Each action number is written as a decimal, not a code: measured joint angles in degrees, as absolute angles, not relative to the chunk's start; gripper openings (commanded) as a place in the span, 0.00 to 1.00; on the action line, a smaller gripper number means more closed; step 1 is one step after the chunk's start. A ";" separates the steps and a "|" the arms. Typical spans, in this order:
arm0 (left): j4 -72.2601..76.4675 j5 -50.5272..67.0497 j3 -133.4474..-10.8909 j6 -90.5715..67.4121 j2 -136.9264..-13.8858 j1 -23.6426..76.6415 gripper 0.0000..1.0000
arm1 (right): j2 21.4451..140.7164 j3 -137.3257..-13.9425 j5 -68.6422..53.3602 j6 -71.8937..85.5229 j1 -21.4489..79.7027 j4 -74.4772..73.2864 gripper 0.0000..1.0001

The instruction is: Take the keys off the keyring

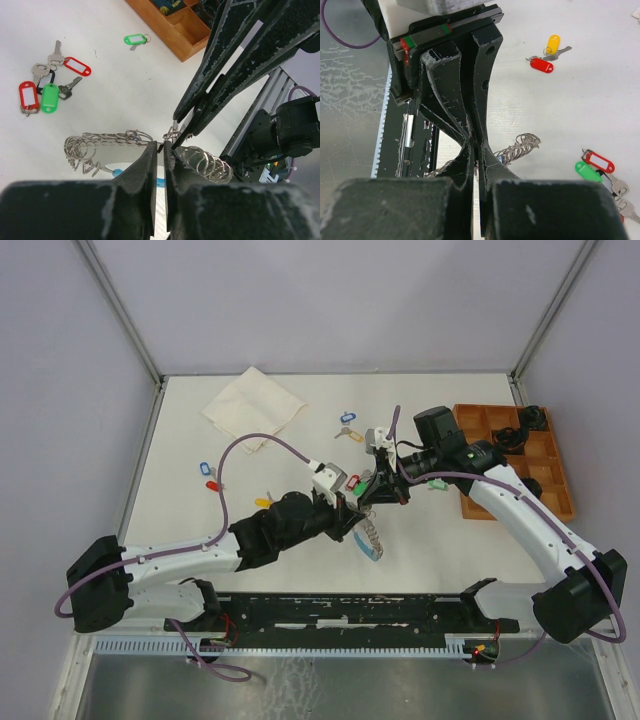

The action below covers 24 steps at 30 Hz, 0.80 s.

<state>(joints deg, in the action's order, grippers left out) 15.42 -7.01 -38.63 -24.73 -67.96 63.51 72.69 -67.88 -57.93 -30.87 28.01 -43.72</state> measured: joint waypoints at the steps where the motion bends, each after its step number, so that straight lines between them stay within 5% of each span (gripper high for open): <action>1: 15.38 -7.03 -38.74 -24.51 -68.01 63.51 0.09 | 72.69 -67.88 -57.93 -30.87 28.01 -43.70 0.01; 24: 27.51 -3.42 -30.50 -6.66 -64.95 63.51 0.03 | 72.71 -67.88 -58.30 -30.89 27.51 -43.75 0.01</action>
